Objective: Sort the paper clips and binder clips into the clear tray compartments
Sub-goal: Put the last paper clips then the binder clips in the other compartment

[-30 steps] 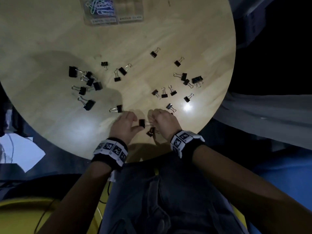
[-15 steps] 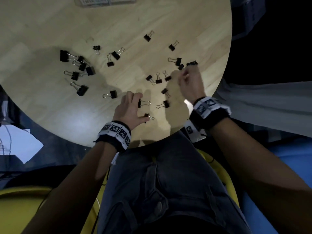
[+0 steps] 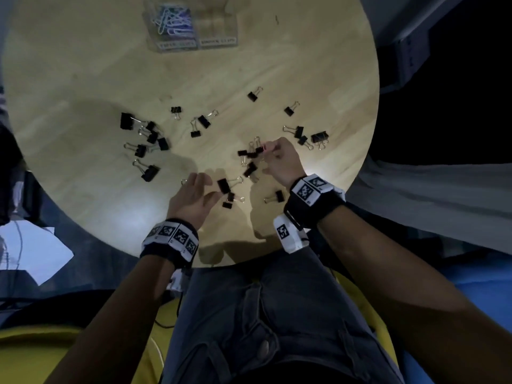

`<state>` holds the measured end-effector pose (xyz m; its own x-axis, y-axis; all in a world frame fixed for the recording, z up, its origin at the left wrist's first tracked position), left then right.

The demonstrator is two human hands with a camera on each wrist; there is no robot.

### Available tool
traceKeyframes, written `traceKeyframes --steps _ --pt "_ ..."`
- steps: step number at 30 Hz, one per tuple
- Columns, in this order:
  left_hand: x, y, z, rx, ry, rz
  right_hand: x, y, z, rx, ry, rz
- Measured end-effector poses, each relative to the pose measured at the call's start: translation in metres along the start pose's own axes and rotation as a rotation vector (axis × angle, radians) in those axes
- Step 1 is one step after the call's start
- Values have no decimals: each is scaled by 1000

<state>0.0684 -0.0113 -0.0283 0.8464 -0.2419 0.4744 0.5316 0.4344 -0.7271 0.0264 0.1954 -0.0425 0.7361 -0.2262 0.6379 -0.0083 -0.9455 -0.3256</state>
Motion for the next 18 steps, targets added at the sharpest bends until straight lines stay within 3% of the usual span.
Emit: traceKeyframes --steps 5,10,14,18 --pt "15 -5 -40 -28 -42 -130 -30 -9 -81 196 -204 153" --pt "36 -3 -73 -58 -189 -324 -73 26 -188 402 -353 121" --pt "41 -12 -83 68 -278 -324 -100 70 -253 540 -489 68" --pt "27 -32 -94 83 -309 -181 -121 98 -272 645 -464 24"
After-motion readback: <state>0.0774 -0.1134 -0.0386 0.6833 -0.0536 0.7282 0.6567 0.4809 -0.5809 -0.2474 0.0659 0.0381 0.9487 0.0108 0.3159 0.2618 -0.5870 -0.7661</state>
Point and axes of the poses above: each hand's wrist, its own x-axis away from the middle knuckle, its own y-axis out of the palm, z = x × y, the point moved 4 cm from there along -x, towards the middle knuckle, and after that the axes turned 5 degrees about y, right-handed, at the moved point
